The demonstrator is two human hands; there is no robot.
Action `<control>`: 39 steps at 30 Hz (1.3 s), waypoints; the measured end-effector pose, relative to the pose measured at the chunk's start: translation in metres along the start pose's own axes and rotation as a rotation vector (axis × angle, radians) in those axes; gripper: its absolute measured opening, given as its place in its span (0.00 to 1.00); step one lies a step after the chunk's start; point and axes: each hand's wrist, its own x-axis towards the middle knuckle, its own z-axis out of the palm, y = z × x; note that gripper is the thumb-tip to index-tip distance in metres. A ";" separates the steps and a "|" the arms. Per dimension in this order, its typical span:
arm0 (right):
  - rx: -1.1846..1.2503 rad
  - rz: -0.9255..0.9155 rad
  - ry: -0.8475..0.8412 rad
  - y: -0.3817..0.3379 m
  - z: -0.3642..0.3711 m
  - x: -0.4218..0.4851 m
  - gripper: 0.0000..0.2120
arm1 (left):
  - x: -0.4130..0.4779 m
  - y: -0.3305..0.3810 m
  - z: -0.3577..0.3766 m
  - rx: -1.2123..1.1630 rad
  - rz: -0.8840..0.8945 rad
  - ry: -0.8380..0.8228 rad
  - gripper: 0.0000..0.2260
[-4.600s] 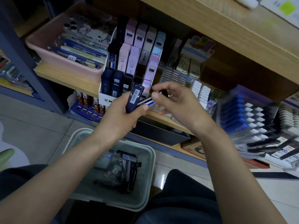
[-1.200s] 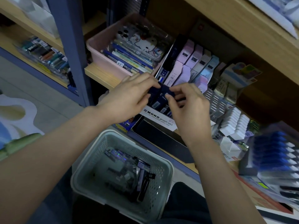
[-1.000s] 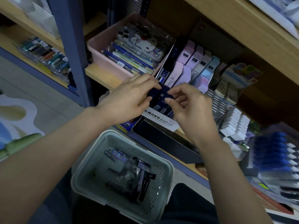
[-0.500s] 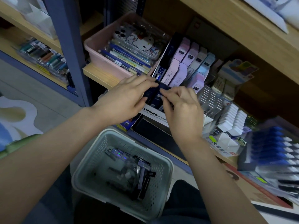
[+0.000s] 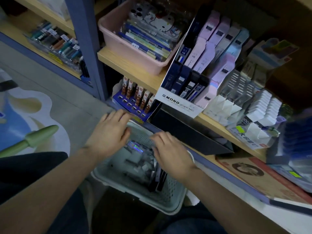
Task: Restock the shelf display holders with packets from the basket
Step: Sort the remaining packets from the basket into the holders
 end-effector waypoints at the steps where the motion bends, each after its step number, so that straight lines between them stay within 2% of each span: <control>1: 0.030 0.026 -0.112 0.000 0.014 -0.003 0.15 | -0.010 -0.008 0.013 -0.025 -0.057 -0.032 0.20; 4: 0.226 0.179 -0.369 0.003 0.056 -0.007 0.20 | -0.037 -0.026 0.043 -0.174 -0.236 -0.080 0.25; 8: 0.358 0.354 -0.489 0.005 0.114 -0.005 0.23 | -0.053 -0.038 0.064 -0.413 -0.368 -0.089 0.22; 13: 0.444 0.423 -0.511 0.003 0.173 0.005 0.30 | -0.060 -0.042 0.080 -0.519 -0.447 -0.032 0.20; 19: 0.199 0.482 -0.451 -0.009 0.202 0.018 0.29 | -0.060 -0.041 0.082 -0.505 -0.409 0.039 0.17; 23: 0.143 0.462 -0.526 -0.007 0.212 0.025 0.24 | -0.061 -0.041 0.083 -0.477 -0.415 0.057 0.18; 27: 0.139 0.464 -0.545 -0.009 0.218 0.029 0.21 | -0.057 -0.029 0.074 -0.277 -0.299 0.187 0.14; 29: 0.135 0.431 -0.566 -0.011 0.220 0.029 0.19 | -0.051 -0.013 0.071 -0.316 -0.209 0.193 0.12; 31: 0.135 0.403 -0.586 -0.011 0.223 0.029 0.19 | -0.046 0.002 0.076 -0.425 -0.175 0.125 0.12; 33: 0.117 0.380 -0.629 -0.010 0.225 0.029 0.20 | -0.045 0.011 0.088 -0.555 -0.275 0.063 0.14; 36: 0.127 0.383 -0.684 -0.008 0.220 0.027 0.19 | -0.045 0.009 0.122 -0.702 -0.540 -0.068 0.12; 39: 0.170 0.410 -0.630 -0.002 0.205 0.017 0.18 | -0.040 -0.006 0.158 -0.734 -0.784 -0.213 0.13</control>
